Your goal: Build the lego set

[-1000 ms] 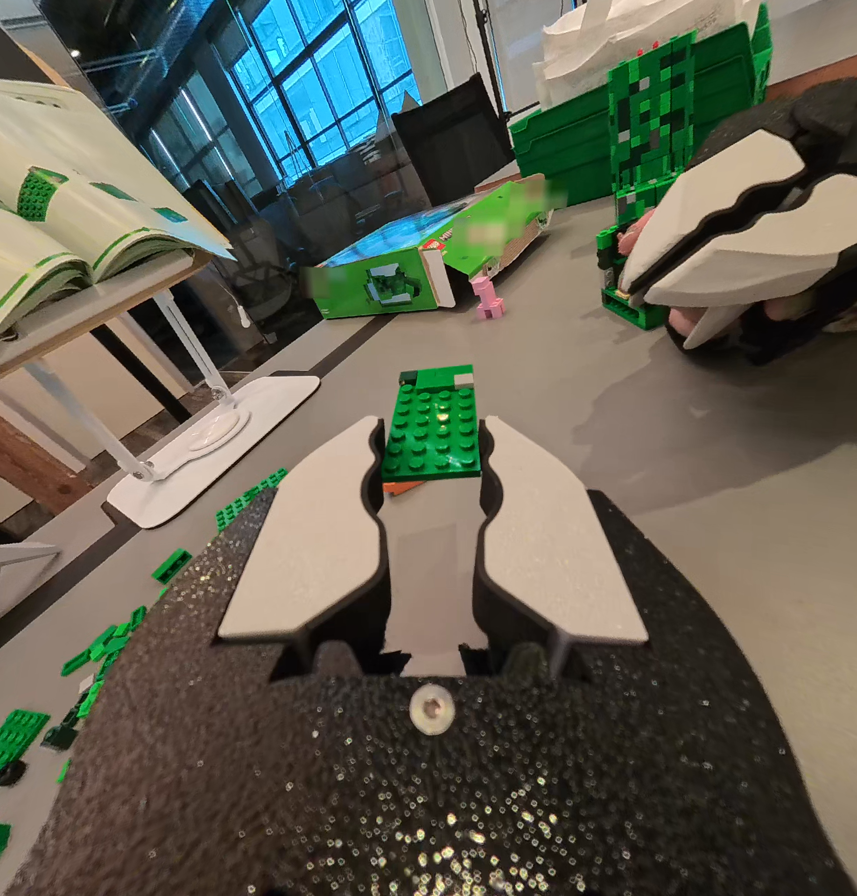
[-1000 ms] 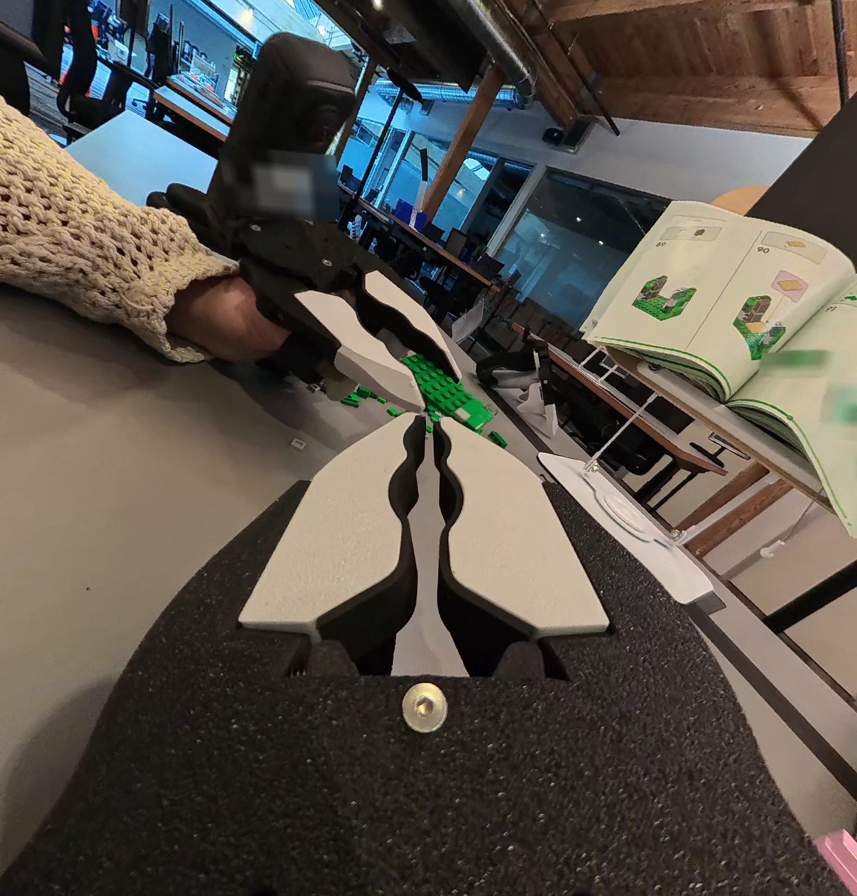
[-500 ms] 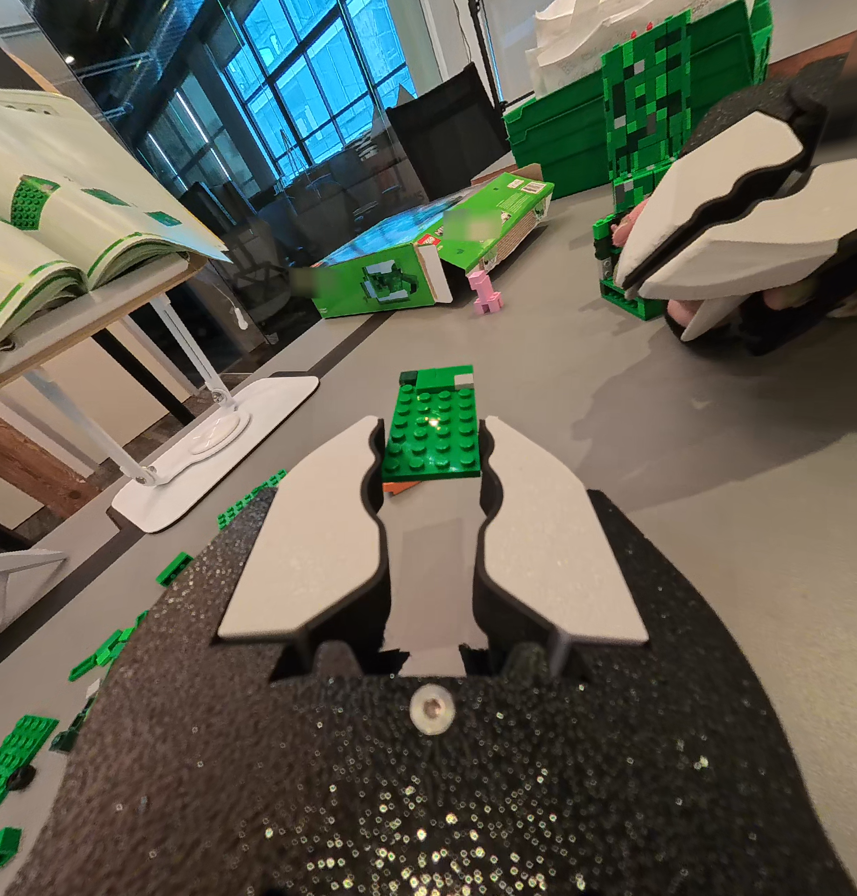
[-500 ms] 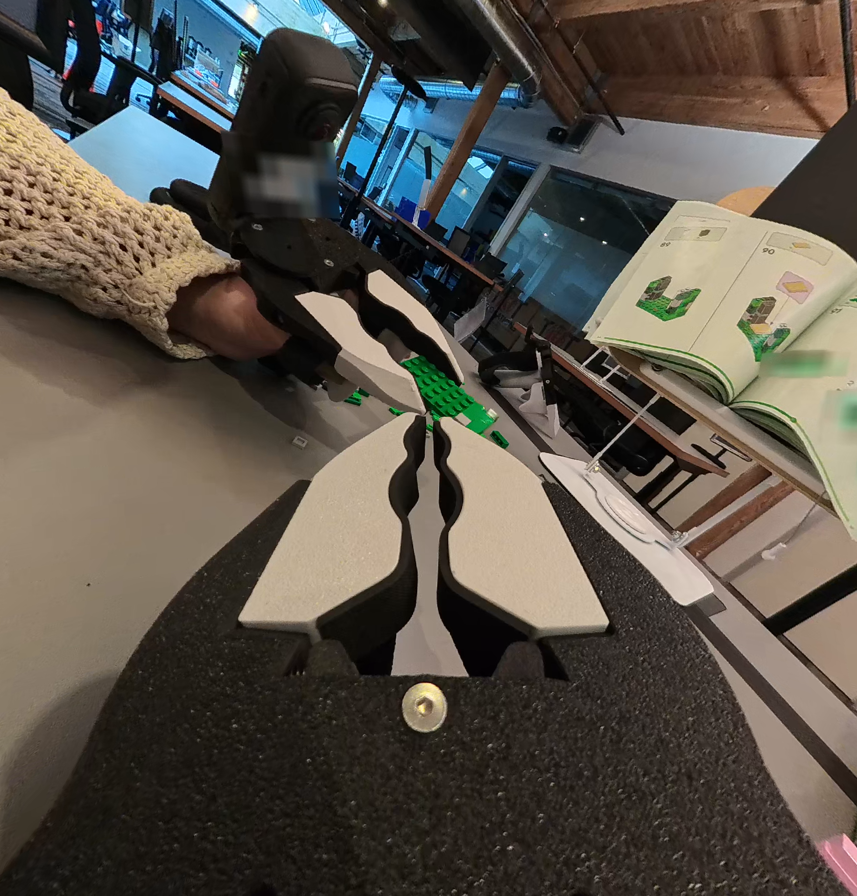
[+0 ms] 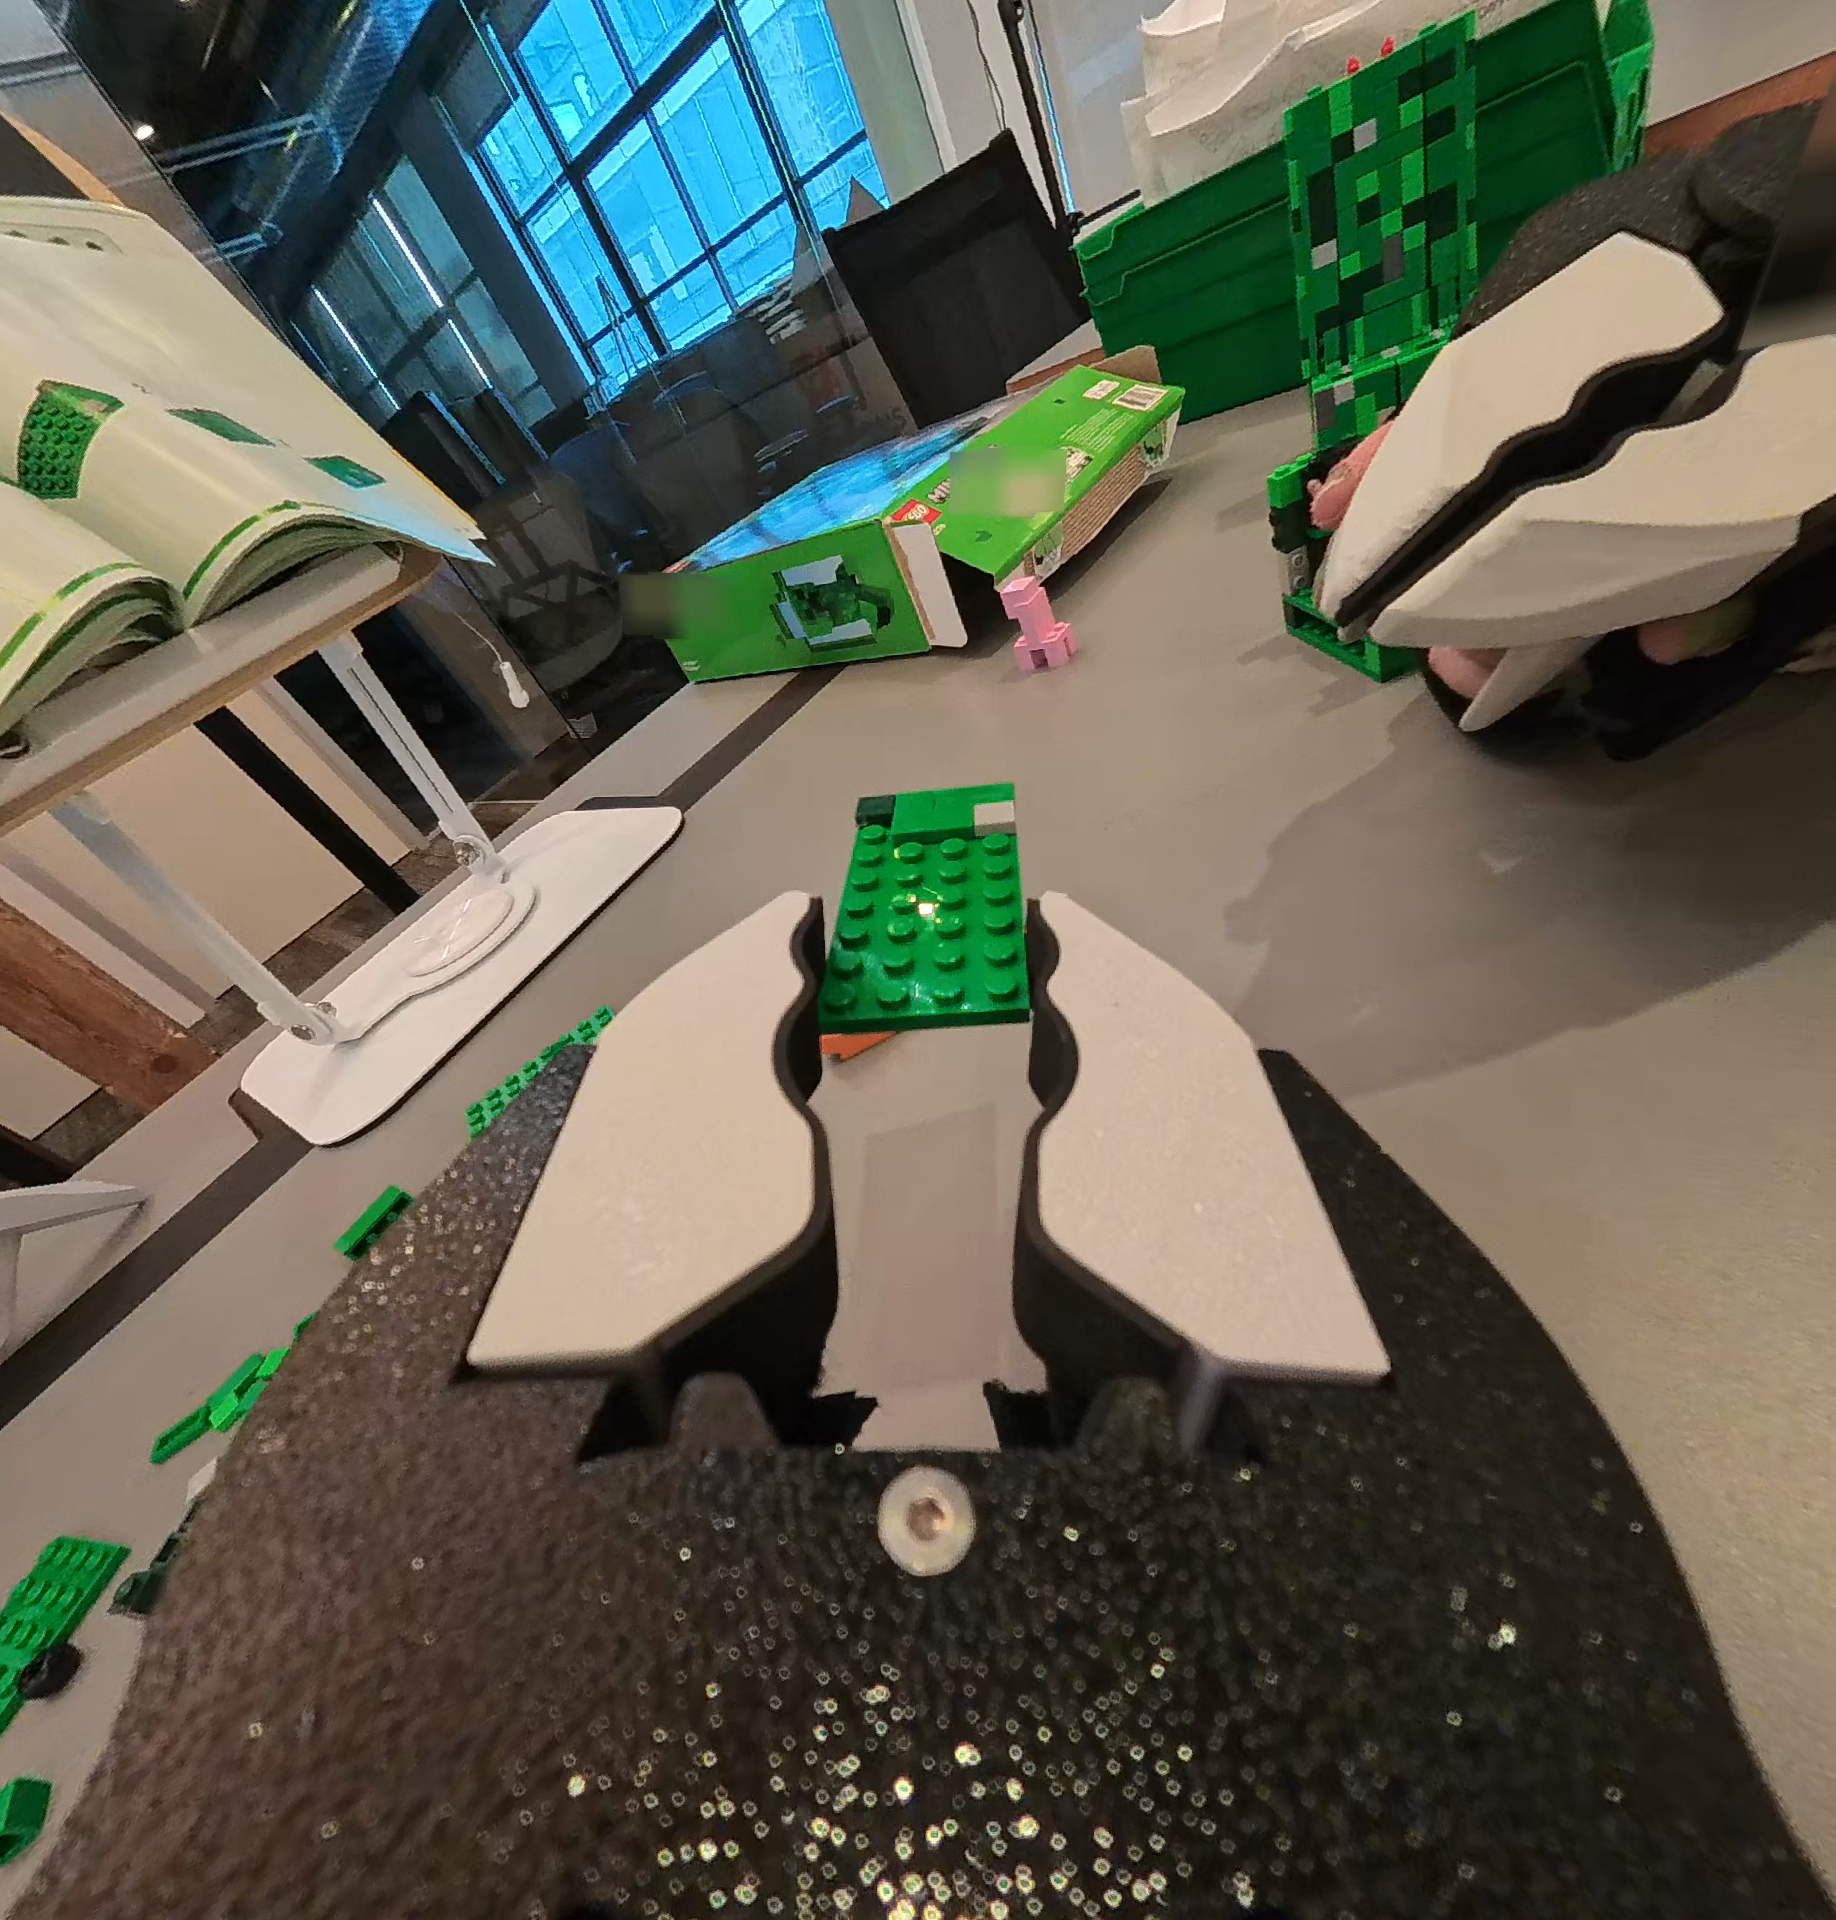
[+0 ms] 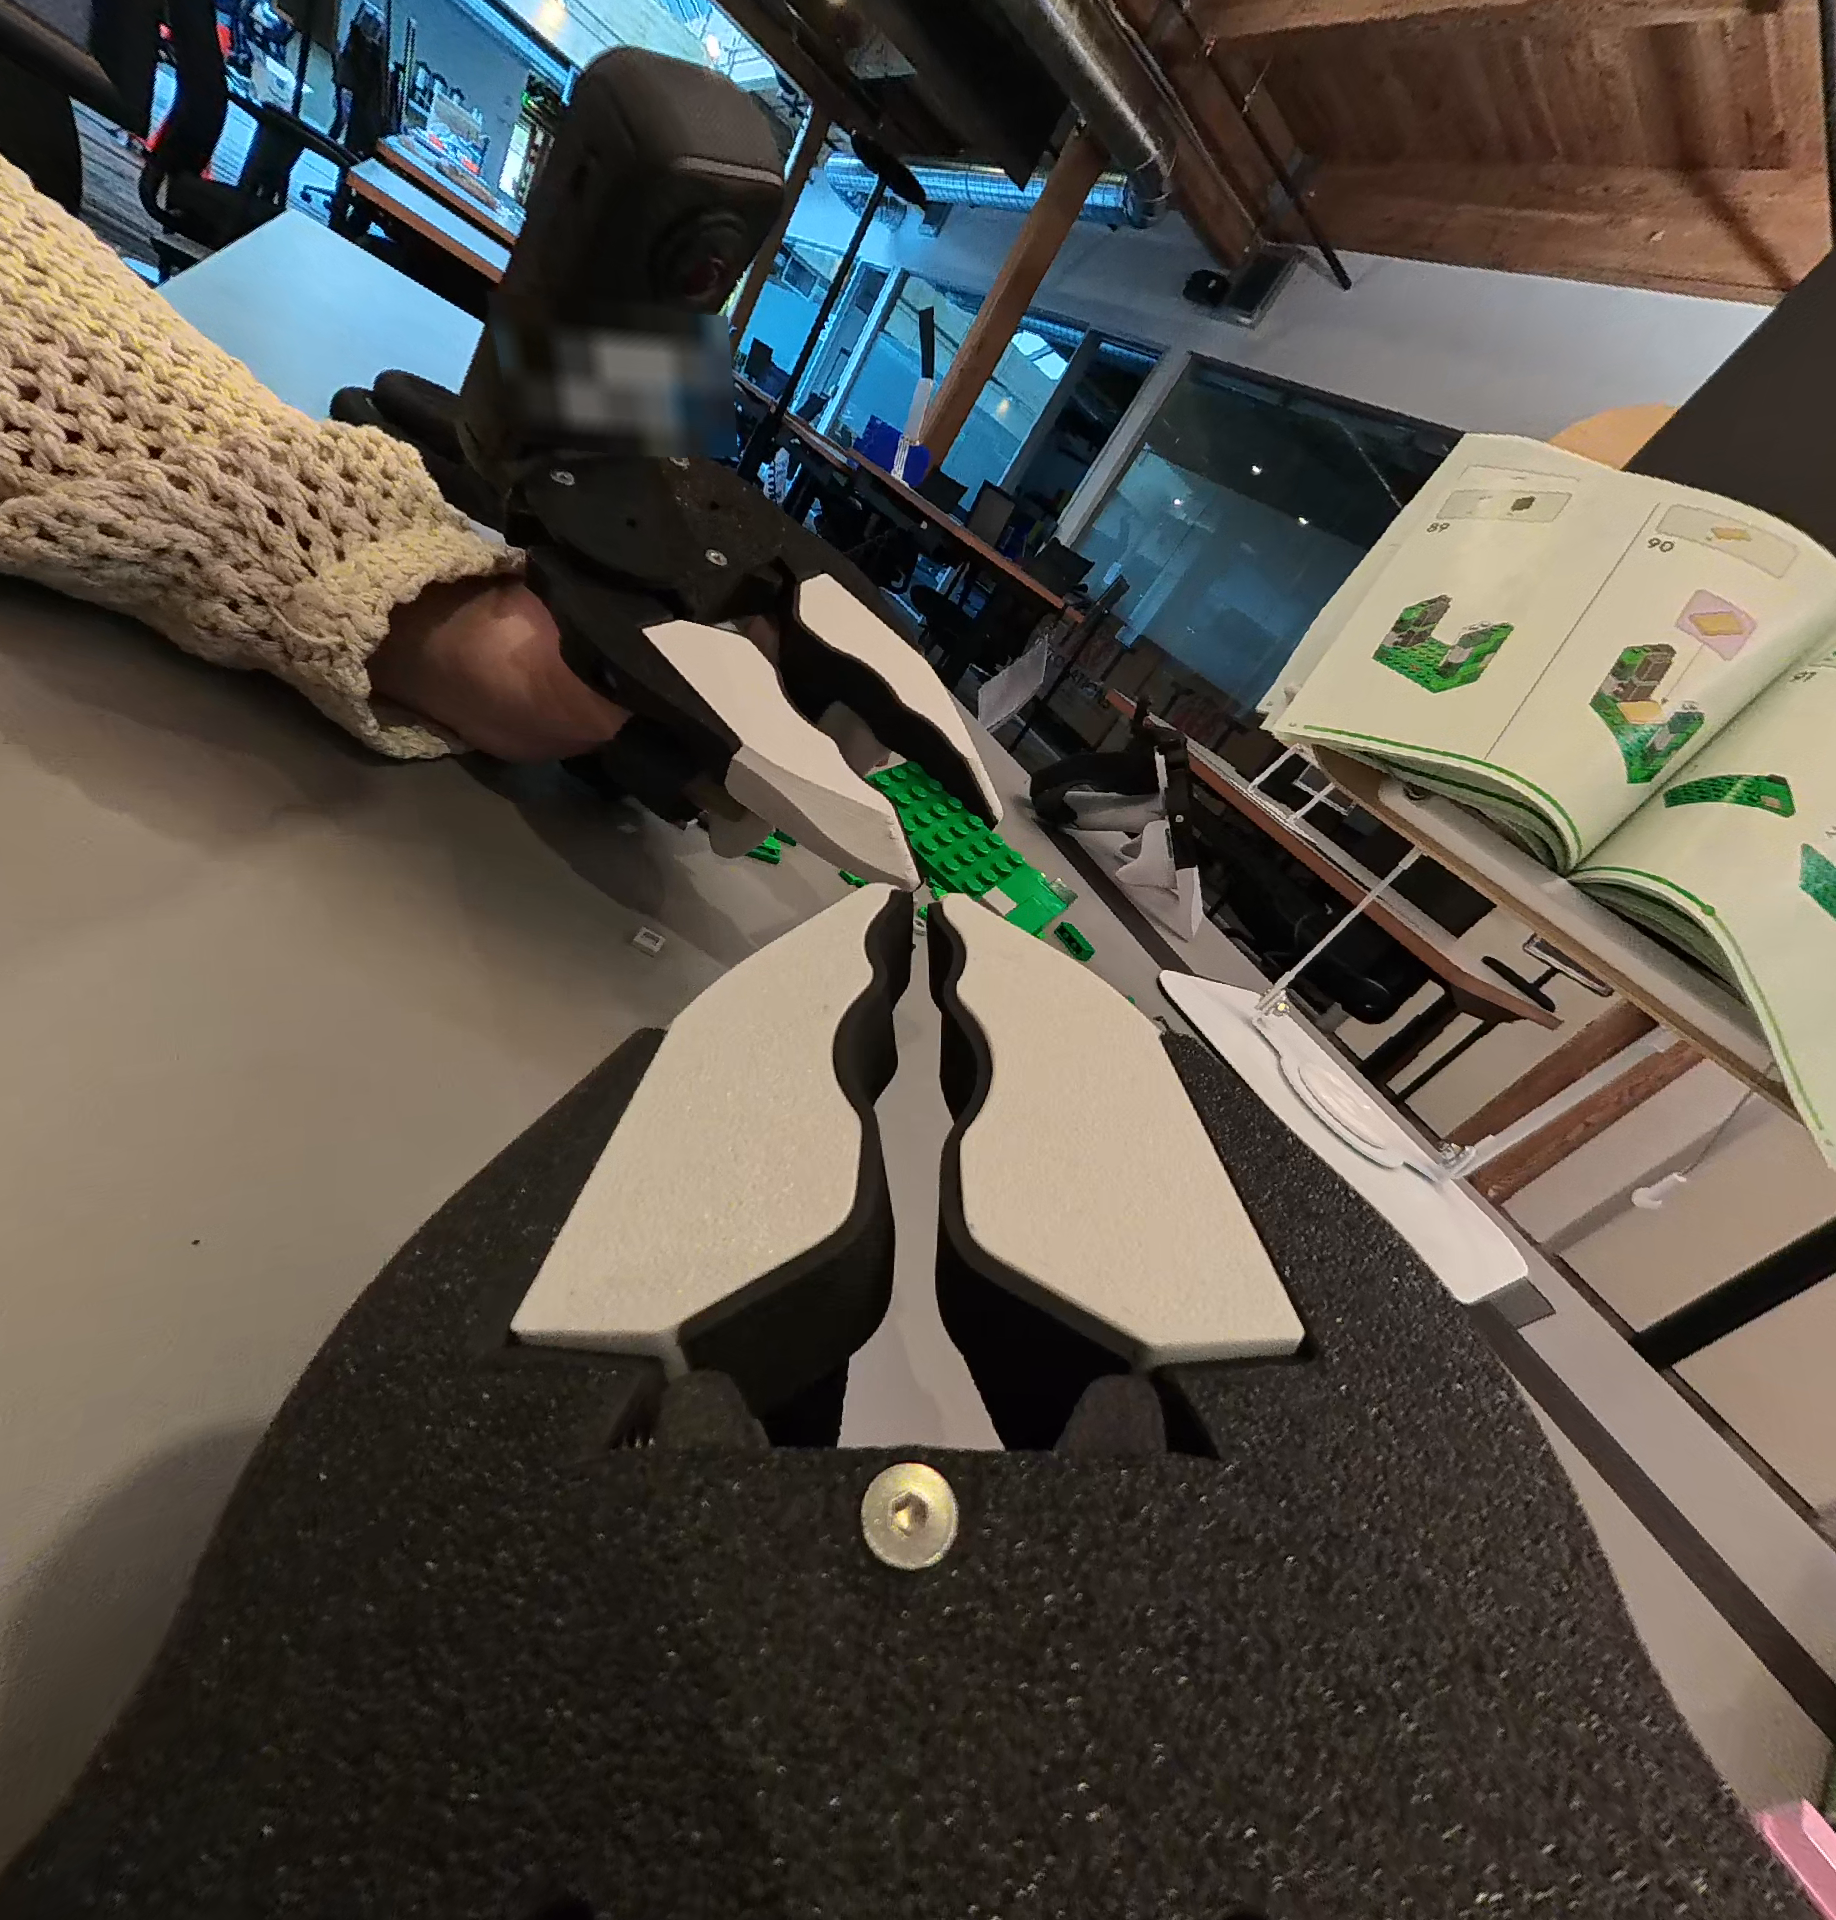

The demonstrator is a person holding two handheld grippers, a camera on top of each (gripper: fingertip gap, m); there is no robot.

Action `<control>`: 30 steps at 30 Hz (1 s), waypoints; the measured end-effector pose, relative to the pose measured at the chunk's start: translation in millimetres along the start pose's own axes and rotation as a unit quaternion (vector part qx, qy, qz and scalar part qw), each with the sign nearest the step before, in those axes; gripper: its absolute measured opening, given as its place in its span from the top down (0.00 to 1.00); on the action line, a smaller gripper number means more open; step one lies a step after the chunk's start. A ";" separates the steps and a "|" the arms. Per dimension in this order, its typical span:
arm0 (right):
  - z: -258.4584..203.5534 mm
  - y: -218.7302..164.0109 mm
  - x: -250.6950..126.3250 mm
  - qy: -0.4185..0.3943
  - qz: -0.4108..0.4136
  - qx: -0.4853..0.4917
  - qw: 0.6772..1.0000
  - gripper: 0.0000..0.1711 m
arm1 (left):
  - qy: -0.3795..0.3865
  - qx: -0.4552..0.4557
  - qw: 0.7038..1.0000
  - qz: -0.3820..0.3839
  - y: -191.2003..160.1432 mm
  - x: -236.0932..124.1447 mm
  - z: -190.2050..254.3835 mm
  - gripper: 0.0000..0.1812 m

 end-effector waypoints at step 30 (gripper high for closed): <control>-1.4 -1.0 0.8 0.005 -0.004 -0.010 1.000 0.99 | -0.004 0.004 1.000 -0.001 -0.7 -0.2 0.6 0.80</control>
Point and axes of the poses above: each gripper's, where its closed fingertips meet, x out along the fingers, y out of its top, z = x × y across the jaws, the point moved 3 cm from there along -x, back along the fingers, and after that the axes turned 6 degrees about x, right-handed, at the moved point
